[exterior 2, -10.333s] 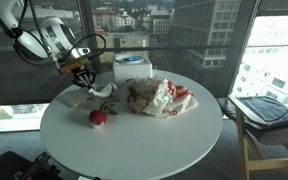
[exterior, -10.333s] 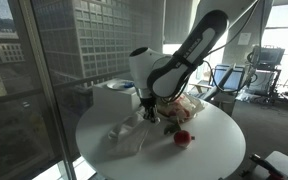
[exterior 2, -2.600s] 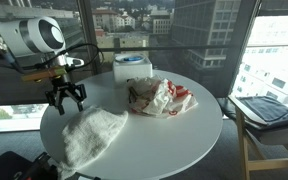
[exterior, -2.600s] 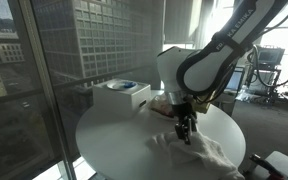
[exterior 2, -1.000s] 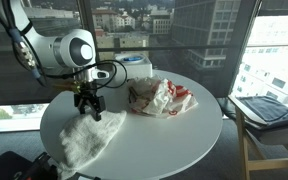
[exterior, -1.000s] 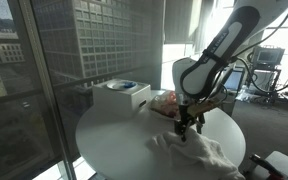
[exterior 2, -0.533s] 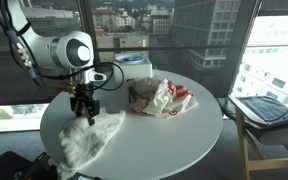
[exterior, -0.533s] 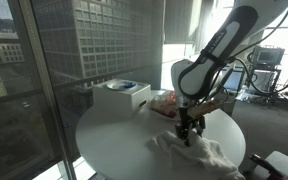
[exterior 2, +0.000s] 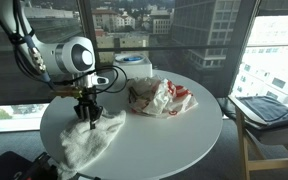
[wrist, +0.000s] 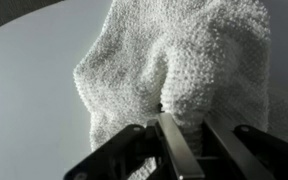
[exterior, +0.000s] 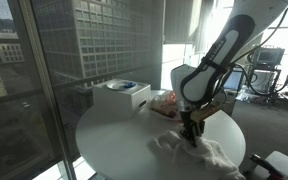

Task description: Use the cloth to pick up the object

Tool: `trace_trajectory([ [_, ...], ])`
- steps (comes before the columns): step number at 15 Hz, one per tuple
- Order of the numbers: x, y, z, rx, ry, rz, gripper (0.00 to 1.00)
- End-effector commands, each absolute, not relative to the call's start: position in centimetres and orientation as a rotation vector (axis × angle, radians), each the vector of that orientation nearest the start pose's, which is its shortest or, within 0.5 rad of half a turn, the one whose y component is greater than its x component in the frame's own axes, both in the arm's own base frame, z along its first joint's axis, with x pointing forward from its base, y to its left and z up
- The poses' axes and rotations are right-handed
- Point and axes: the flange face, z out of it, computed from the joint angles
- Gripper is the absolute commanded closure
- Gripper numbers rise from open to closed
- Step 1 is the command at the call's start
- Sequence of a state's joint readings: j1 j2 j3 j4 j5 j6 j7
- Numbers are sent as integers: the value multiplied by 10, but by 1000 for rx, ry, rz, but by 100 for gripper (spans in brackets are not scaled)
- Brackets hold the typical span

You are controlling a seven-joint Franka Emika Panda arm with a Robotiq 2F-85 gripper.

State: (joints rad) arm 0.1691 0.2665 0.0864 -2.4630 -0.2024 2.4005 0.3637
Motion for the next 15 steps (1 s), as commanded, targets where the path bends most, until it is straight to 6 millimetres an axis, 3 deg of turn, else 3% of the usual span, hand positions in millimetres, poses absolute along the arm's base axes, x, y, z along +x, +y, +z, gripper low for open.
trace_trajectory([
  [1, 412, 145, 148, -3256, -344, 478, 91],
  [3, 413, 166, 153, -3233, -437, 424, 92],
  [5, 426, 165, 161, -3252, -451, 364, 91],
  [11, 459, 95, 173, -3400, -343, 297, 91],
  [12, 460, 95, 170, -3416, -390, 283, 91],
  [15, 440, 131, 159, -3353, -567, 325, 91],
])
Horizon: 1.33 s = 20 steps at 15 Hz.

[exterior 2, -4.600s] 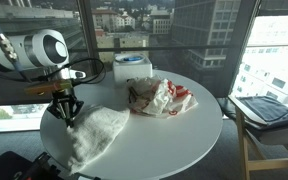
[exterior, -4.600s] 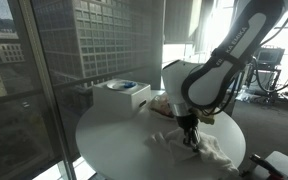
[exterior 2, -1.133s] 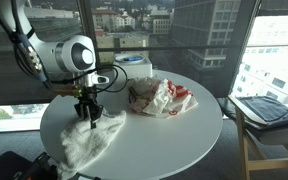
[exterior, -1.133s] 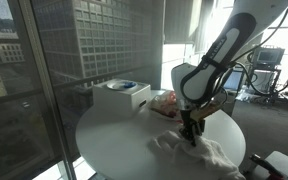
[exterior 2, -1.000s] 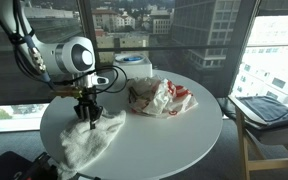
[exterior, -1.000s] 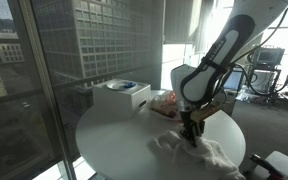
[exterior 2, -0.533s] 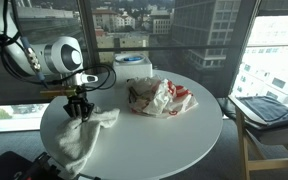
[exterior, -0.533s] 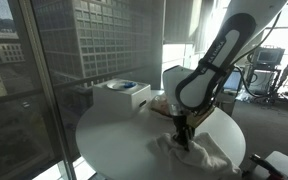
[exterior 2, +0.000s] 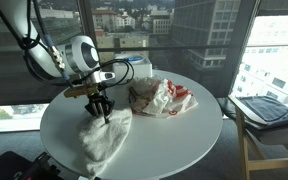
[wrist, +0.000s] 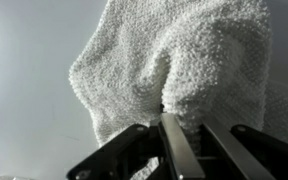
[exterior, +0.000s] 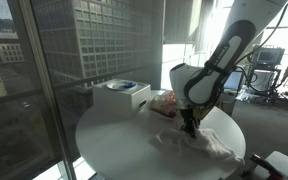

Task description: Use the cloth to pick up the object

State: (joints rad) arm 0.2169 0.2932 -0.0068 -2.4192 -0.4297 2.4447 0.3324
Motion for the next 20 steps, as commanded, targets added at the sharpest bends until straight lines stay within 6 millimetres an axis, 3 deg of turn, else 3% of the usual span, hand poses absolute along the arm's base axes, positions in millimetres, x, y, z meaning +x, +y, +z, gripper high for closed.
trace_trajectory([
  [1, 435, 145, 160, -3330, -608, 324, 91],
  [4, 434, 168, 170, -3297, -658, 316, 91],
  [8, 453, 140, 184, -3360, -549, 242, 91],
  [11, 446, 147, 198, -3345, -565, 250, 91],
  [13, 439, 158, 222, -3351, -571, 245, 91],
  [16, 427, 175, 279, -3407, -619, 189, 91],
  [20, 416, 193, 370, -3519, -703, -112, 94],
])
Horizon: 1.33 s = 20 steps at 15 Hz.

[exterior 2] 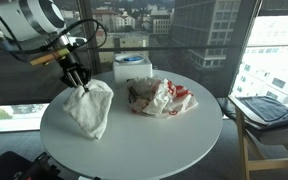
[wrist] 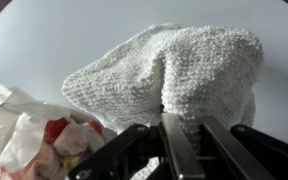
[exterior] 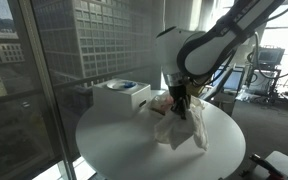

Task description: Use the cloth to pick up the object

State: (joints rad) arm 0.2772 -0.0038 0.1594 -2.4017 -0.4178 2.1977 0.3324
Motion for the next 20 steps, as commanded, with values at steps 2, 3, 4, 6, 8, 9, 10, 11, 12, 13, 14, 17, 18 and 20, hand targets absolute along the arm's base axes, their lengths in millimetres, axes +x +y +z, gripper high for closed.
trace_trajectory([
  [2, 407, 202, 418, -3529, -708, -306, 92],
  [3, 403, 208, 442, -3525, -707, -396, 92],
  [4, 396, 213, 467, -3520, -723, -496, 92],
  [6, 382, 225, 516, -3487, -752, -656, 92],
  [8, 378, 231, 551, -3452, -767, -752, 91],
  [9, 380, 230, 559, -3440, -772, -777, 91],
  [10, 384, 227, 563, -3419, -783, -787, 91],
  [11, 392, 221, 559, -3403, -778, -764, 91],
  [12, 399, 216, 554, -3381, -776, -752, 91],
  [13, 409, 209, 543, -3347, -771, -722, 92],
  [14, 417, 203, 532, -3322, -767, -686, 92],
  [17, 446, 186, 485, -3221, -742, -579, 92],
  [18, 453, 182, 465, -3202, -739, -533, 92],
  [20, 461, 175, 425, -3192, -749, -419, 92],
])
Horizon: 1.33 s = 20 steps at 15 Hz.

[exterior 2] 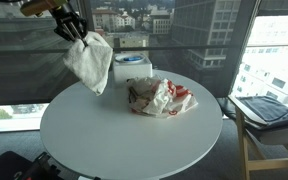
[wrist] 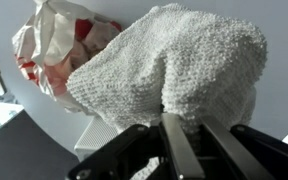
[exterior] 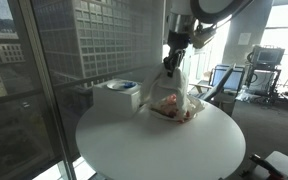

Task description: Use the cloth to pick up the object

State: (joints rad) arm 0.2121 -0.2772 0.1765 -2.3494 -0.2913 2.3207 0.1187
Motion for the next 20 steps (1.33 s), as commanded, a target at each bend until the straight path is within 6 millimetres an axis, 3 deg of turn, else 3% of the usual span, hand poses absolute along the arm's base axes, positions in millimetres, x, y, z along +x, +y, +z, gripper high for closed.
trace_trajectory([
  [1, 462, 172, 403, -3200, -763, -343, 92],
  [4, 455, 165, 346, -3207, -831, -149, 92],
  [7, 449, 163, 297, -3184, -923, -117, 92],
  [11, 445, 165, 257, -3135, -1023, -115, 92],
  [14, 448, 162, 237, -3142, -996, -70, 92],
  [15, 447, 163, 235, -3141, -985, -41, 56],
  [16, 446, 162, 234, -3141, -966, -14, 56],
  [20, 439, 165, 258, -3120, -889, 9, 26],
])
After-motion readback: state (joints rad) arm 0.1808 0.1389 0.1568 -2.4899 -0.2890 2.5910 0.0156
